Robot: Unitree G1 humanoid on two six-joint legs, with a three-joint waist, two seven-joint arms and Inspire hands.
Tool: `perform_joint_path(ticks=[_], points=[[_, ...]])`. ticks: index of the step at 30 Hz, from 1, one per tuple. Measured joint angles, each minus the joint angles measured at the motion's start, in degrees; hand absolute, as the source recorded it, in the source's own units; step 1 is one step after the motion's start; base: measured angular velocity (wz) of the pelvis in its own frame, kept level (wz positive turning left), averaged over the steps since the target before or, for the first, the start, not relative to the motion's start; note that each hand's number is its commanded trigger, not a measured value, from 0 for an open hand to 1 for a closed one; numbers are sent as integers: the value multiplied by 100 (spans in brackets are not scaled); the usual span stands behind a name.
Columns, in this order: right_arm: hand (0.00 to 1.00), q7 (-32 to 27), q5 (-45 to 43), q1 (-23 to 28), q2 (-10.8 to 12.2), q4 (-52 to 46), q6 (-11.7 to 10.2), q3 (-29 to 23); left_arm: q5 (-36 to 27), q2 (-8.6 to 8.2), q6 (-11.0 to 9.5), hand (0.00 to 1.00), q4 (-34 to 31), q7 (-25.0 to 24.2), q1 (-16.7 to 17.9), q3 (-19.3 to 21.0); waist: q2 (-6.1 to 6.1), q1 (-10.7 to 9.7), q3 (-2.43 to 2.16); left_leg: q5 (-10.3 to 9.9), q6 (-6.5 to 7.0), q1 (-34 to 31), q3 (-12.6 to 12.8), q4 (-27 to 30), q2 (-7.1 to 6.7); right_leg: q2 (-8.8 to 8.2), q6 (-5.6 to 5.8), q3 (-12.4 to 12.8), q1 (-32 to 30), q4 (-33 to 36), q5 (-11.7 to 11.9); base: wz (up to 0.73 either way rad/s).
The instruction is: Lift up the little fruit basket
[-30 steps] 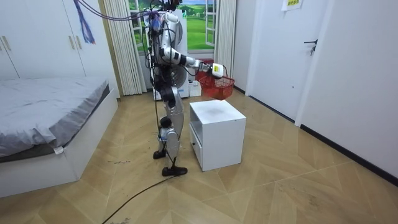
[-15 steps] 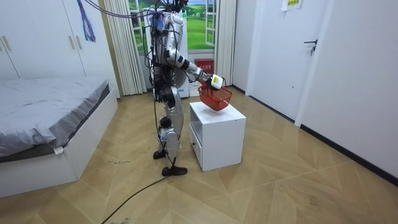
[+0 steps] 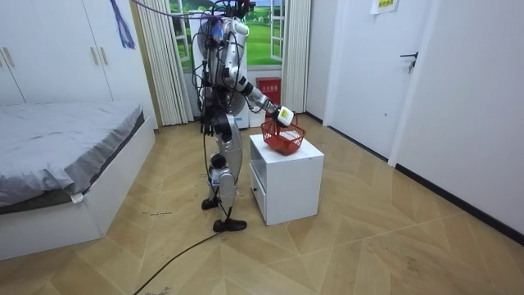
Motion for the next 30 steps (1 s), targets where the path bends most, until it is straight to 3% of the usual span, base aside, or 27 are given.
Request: perform_joint_path(ticks=[4, 8, 30], points=[[0, 15, -68, -8, 1, 14, -13, 2, 0, -5, -1, 0, 2, -4, 1, -1, 23, 4, 3, 0, 0, -34, 0, 1, 3, -10, 0, -87, -9, -1, 0, 7], [0, 19, -110, -100, 6, 436, -232, 3, 108, -16, -7, 0, 3, -10, 0, -1, 20, 1, 2, 0, 0, -86, -1, 37, 0, -27, 0, -174, -14, -1, 0, 8], [0, 231, -522, 81, 12, 803, -244, -7, 362, -128, 35, 0, -11, 35, 10, -1, 15, -15, -1, 0, 0, -205, 10, 93, -4, -49, -1, -240, -85, 4, 0, 1]])
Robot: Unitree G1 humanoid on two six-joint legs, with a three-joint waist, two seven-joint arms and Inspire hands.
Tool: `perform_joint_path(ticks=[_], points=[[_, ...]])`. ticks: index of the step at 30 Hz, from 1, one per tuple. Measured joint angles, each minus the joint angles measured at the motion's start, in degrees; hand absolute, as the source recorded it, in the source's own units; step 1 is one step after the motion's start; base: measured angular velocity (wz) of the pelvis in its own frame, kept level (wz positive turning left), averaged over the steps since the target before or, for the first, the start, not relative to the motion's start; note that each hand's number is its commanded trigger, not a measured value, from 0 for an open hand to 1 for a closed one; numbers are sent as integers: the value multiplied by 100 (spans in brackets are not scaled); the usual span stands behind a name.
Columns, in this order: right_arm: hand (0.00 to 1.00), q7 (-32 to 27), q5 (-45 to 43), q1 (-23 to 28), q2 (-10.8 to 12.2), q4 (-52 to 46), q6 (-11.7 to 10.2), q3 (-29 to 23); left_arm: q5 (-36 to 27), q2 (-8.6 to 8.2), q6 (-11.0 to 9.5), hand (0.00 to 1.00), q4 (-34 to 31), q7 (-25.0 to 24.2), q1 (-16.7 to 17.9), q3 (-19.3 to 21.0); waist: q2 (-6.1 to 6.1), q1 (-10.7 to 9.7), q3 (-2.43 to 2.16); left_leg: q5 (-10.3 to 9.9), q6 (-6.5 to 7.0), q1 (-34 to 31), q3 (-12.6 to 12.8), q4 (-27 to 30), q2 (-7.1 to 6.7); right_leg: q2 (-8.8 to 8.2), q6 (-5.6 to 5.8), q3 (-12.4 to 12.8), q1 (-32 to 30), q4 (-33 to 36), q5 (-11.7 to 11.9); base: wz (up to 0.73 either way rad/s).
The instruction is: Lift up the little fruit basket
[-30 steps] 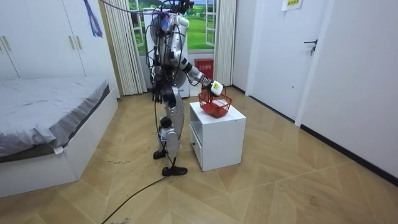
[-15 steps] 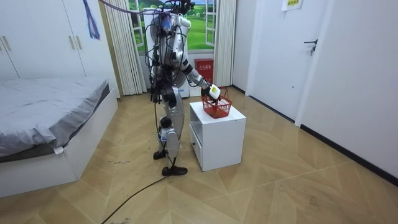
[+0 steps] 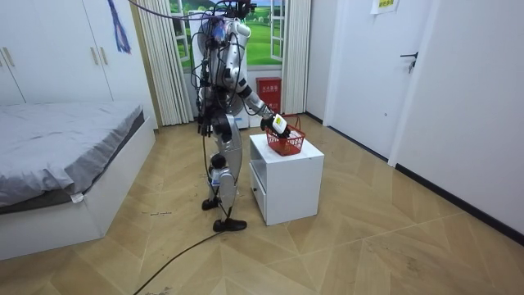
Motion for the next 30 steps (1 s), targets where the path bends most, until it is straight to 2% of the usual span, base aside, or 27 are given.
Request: perform_joint_path(ticks=[5, 10, 11, 17, 23, 26, 30], points=[[0, 32, 14, 42, 19, -15, -1, -1, 116, -75, 29, 0, -80, 1, 0, 1, -32, -45, -10, 0, 0, 49, -10, -9, 2, -2, 0, -15, 52, -2, 0, 1], [0, -27, 59, 5, 26, -22, -2, -4, 235, -80, 51, 0, -72, -4, -1, 2, -128, -141, -13, 0, 0, 193, -7, -47, -2, 1, 0, 7, 191, -16, 0, 0], [0, -44, 75, 39, 26, -98, -1, -4, 222, -78, 56, 0, -71, -4, -1, 2, -159, -146, -29, 0, 0, 213, -7, -48, -2, 1, 0, 6, 214, -16, 0, 0], [0, -129, 78, 238, 27, -595, -3, -12, 186, -82, 66, 0, -67, 7, 2, 4, -227, -179, -29, 0, 0, 417, 43, -81, -8, 4, 1, 32, 419, -98, 1, -2], [0, -247, 131, 399, 25, -767, -3, -17, 188, -85, 79, 0, -80, 125, 44, 5, -205, -170, -21, -1, 0, 717, 166, -156, 9, 36, -3, 184, 624, -105, 4, -11], [0, -265, 129, 636, 25, -1025, -11, -133, 193, -90, 79, 0, -68, 123, 49, 8, -130, -251, -2, -2, -2, 1003, 202, -288, 17, 53, -3, 182, 853, -140, 4, -4], [0, -299, 127, 986, 17, -1459, -146, -275, 231, -89, 75, 0, -206, 121, 136, 86, -26, -338, -48, 4, -13, 1220, 341, -452, 35, 96, 1, 333, 974, -192, 11, -20]])
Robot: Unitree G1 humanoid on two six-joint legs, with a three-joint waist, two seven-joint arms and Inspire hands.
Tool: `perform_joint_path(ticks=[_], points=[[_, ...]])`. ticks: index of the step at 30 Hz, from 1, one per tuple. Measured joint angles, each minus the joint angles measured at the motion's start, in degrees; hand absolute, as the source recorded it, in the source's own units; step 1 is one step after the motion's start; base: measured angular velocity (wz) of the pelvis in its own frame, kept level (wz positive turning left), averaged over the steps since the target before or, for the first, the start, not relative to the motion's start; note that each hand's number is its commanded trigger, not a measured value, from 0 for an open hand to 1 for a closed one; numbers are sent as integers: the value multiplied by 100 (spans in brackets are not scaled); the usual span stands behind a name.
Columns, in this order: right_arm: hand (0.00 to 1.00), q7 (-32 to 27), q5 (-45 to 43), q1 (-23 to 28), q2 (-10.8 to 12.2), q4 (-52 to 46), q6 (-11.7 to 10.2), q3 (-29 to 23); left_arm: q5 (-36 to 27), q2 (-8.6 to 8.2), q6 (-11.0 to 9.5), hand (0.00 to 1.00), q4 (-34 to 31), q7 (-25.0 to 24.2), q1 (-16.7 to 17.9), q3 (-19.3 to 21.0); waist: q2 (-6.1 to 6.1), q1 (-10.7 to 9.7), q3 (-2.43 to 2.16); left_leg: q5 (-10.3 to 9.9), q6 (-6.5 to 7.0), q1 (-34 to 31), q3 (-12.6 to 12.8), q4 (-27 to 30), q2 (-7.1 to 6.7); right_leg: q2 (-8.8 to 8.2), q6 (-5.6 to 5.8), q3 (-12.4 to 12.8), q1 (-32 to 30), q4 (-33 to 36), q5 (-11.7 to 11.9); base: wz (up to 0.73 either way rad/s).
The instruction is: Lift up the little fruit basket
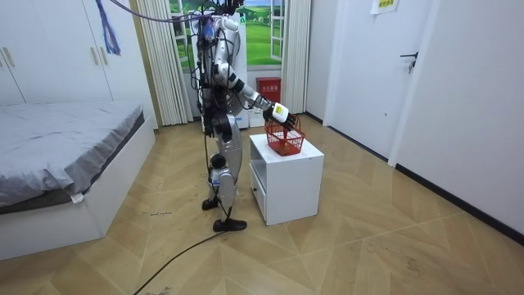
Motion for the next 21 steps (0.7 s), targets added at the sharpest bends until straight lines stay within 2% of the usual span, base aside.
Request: perform_joint_path(ticks=[2, 5, 8, 13, 14, 18, 21], points=[[0, 3, 0, 138, -2, -50, 0, -17, 0, 0, -8, 0, -64, -1, 43, 93, 10, -44, -20, 5, -10, 106, 84, -59, 17, 28, 0, 63, 46, -1, 0, -18], [0, 23, -30, 230, -2, -84, 1, -29, 3, -2, -17, 0, -72, -6, 40, 145, 5, -142, -20, 5, -11, 204, 155, -75, 31, 52, 0, 155, 95, -9, 0, -16], [0, 50, -79, 272, 2, -119, 1, -137, 15, -5, -38, 0, -80, -6, 41, 177, -1, -136, -23, 5, -11, 307, 267, -81, 31, 57, 0, 250, 130, -9, 0, -16], [0, -11, -186, 430, 4, 114, -17, -388, 129, 2, 9, 0, -174, 17, 109, 369, 41, -208, 15, 4, -13, 569, 257, -161, 29, 63, 3, 263, 412, -53, -3, 3], [0, -66, -169, 409, 4, 502, -68, -392, 126, 3, 8, 0, -256, 87, 168, 369, 47, -280, 17, -7, -30, 629, 220, -189, 28, 65, 6, 216, 509, -108, -4, 13], [0, -189, -169, 484, 8, 1577, -35, -457, 123, -10, -3, 0, -699, 140, 348, 462, 29, -275, -8, -11, -34, 685, 215, -253, 29, 71, 6, 214, 554, -99, -4, 3], [0, -392, -171, 537, 8, 2333, -3, -595, 121, -18, 3, 0, -667, 222, 340, 603, 46, -281, -15, -10, -34, 745, 215, -264, 29, 75, 6, 184, 613, -109, -4, 0]])
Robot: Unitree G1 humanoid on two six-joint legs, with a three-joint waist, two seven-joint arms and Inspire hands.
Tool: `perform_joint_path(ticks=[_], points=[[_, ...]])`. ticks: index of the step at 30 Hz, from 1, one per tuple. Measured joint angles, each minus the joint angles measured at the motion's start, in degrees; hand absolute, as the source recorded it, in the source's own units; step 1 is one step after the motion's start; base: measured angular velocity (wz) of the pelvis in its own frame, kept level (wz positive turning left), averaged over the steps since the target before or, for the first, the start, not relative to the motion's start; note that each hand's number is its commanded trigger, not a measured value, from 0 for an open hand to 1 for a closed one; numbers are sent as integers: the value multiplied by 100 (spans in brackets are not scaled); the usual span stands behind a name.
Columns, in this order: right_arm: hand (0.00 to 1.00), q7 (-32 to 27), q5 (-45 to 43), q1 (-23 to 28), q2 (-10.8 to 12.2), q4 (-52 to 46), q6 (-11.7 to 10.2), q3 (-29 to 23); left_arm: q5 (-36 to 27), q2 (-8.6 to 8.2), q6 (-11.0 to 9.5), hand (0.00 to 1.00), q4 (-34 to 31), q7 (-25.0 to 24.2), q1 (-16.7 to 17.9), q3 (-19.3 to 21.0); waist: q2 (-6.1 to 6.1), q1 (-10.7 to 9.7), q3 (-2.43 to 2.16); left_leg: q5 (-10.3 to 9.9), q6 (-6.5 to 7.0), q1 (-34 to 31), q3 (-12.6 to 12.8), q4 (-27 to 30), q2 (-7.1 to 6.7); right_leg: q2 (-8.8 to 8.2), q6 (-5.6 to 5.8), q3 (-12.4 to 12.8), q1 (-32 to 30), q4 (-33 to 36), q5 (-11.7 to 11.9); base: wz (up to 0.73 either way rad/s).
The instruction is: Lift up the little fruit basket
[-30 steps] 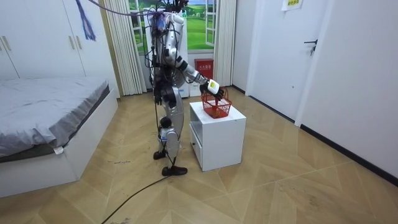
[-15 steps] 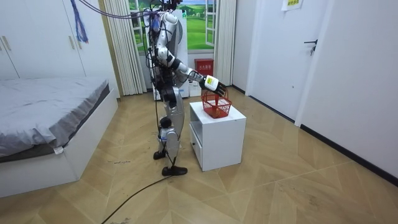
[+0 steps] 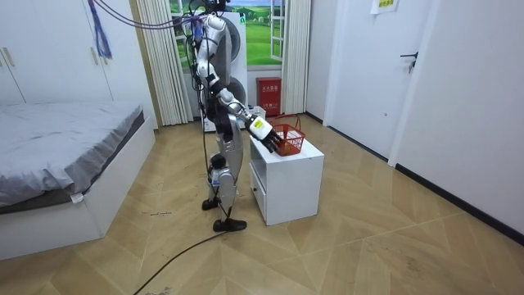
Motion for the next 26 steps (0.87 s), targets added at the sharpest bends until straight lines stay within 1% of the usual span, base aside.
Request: perform_joint_path(ticks=[1, 2, 3, 5, 6, 7, 8, 10, 11, 12, 13, 16, 17, 18, 19, 21, 23, 24, 26], points=[[0, -40, -1, 8, -5, 227, 5, -54, 1, 2, 1, 0, 19, 20, -2, 26, 0, 1, -1, 0, 0, 26, -4, -5, 0, 1, 0, -3, 25, 0, 0, 0], [0, -131, -28, -20, -17, 662, 26, -170, -4, -2, 2, 0, 40, 43, 9, 121, 11, 5, 1, 0, 0, 67, -10, -15, 1, 0, 4, -23, 69, -4, -3, 3], [0, -216, -68, -44, -23, 1057, 85, -288, -12, -3, 7, 0, 39, 58, 39, 222, 10, 11, 1, 0, 0, 133, -9, -50, 1, 4, 11, -23, 114, -4, -9, 0], [0, -297, -181, -73, -32, 1472, 191, -399, -22, -4, 25, 0, 39, 89, 102, 285, 12, 20, -10, -1, -1, 167, -10, -70, 2, 6, 14, -24, 140, -1, -12, 0], [0, -302, -231, -90, -30, 1597, 217, -431, -20, -6, 41, 0, 39, 94, 126, 292, 4, 15, -7, -1, -1, 183, -10, -81, 0, 7, 14, -20, 147, -1, -12, 0], [0, -302, -363, -95, -27, 1889, 280, -471, -22, -24, 97, 0, 71, 100, 144, 336, 9, 3, -5, -1, -1, 223, -11, -86, 1, 9, 15, -13, 178, -2, -13, -3], [0, -303, -442, -159, -14, 2195, 381, -492, -37, -29, 129, 0, 188, 108, 126, 338, -13, 1, -11, -1, -2, 255, -12, -91, 1, 10, 16, -12, 206, 4, -16, 0], [0, -299, -635, -216, 22, 2445, 528, -492, -43, -44, 190, 0, 234, 108, 117, 346, -6, 0, -8, -1, -2, 316, -25, -98, 1, 8, 16, -22, 269, -1, -16, 4], [0, -278, -703, -240, 51, 2618, 589, -508, -33, -45, 234, 0, 251, 108, 115, 355, -20, -29, -10, -9, -8, 344, -94, -96, -5, 8, 16, -40, 316, 1, -20, 13], [0, -259, -758, -251, 88, 2761, 637, -547, -11, -45, 242, 0, 259, 105, 107, 389, -29, -48, -1, -9, -8, 381, -123, -93, -6, 6, 18, -50, 364, 0, -23, 12], [0, -235, -776, -258, 109, 2793, 683, -585, 2, -47, 242, 0, 262, 102, 109, 418, -48, -43, 7, -11, -10, 399, -123, -96, -7, 7, 21, -44, 379, 1, -32, 4], [0, -101, -774, -282, 213, 2885, 820, -679, 7, -78, 260, 0, 259, 79, 109, 555, -32, -3, -3, -17, -17, 434, -119, -90, -8, 9, 18, -43, 408, 6, -47, -1], [0, -30, -776, -295, 255, 2968, 861, -679, 7, -134, 281, 0, 254, 74, 110, 669, -31, 10, -2, -16, -19, 436, -120, -88, -6, 11, 16, -45, 409, 6, -48, 0], [0, 61, -772, -298, 295, 2996, 959, -677, -5, -179, 338, 0, 255, 55, 120, 711, -33, 12, -3, -16, -20, 437, -121, -86, -5, 12, 12, -47, 410, 9, -51, 0], [0, 110, -772, -306, 308, 3017, 992, -678, -6, -198, 368, 0, 257, 27, 127, 723, -36, 11, -3, -16, -20, 437, -122, -86, -4, 12, 11, -49, 410, 11, -51, 0], [0, 275, -671, -428, 326, 3225, 1184, -706, -3, -262, 478, 0, 262, -31, 123, 727, -57, 3, -5, -16, -20, 445, -142, -83, -6, 9, 11, -65, 426, 14, -52, 3], [0, 414, -552, -512, 331, 3321, 1344, -706, -6, -268, 522, 0, 262, -95, 125, 724, -85, 2, 6, -16, -20, 481, -151, -90, -5, 9, 13, -75, 467, 6, -53, 4], [0, 497, -496, -558, 330, 3392, 1410, -706, -6, -269, 551, 0, 262, -133, 120, 724, -98, 5, -1, -21, -25, 506, -163, -93, -3, 10, 13, -91, 498, 8, -54, 5], [0, 614, -473, -646, 336, 3418, 1478, -705, -5, -271, 577, 0, 262, -144, 94, 712, -114, 2, 1, -24, -26, 517, -176, -92, -4, 9, 14, -94, 515, 9, -55, 2]])
